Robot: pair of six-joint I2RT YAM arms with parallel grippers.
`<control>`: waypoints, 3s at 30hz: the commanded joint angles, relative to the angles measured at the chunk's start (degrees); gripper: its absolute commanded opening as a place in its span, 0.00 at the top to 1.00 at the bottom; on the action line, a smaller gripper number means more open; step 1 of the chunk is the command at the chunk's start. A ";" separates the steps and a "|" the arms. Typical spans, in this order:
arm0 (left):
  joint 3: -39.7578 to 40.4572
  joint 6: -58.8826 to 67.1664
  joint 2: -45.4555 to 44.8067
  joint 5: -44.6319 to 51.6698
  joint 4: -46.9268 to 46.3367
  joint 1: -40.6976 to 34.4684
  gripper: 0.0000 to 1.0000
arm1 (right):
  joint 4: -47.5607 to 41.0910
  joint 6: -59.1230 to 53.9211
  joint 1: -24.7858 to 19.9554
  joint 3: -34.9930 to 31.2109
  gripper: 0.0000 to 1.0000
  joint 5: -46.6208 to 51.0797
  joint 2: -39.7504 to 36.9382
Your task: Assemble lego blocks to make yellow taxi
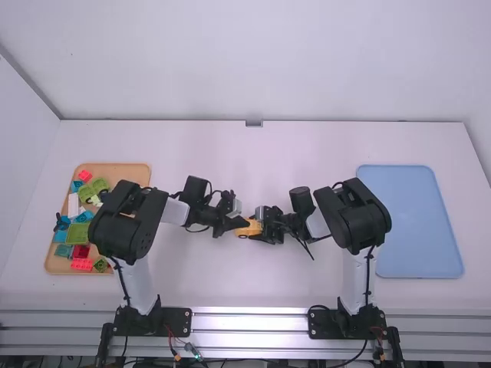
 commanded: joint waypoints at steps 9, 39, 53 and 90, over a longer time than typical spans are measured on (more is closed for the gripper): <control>2.71 0.15 -3.76 -3.19 -7.39 3.21 0.66 | 0.00 -1.42 0.26 0.00 0.48 0.31 0.66; 9.64 -49.88 -22.45 -26.16 -15.21 27.96 0.01 | -37.57 -2.14 0.26 5.33 0.01 25.35 -17.05; 13.51 -67.45 -23.15 -69.99 -43.39 28.83 0.01 | -55.12 -2.93 0.31 9.86 0.01 41.29 -38.71; 2.54 -48.24 -22.47 -58.77 -41.86 50.47 0.32 | -44.54 -4.31 2.91 9.86 0.02 40.68 -40.70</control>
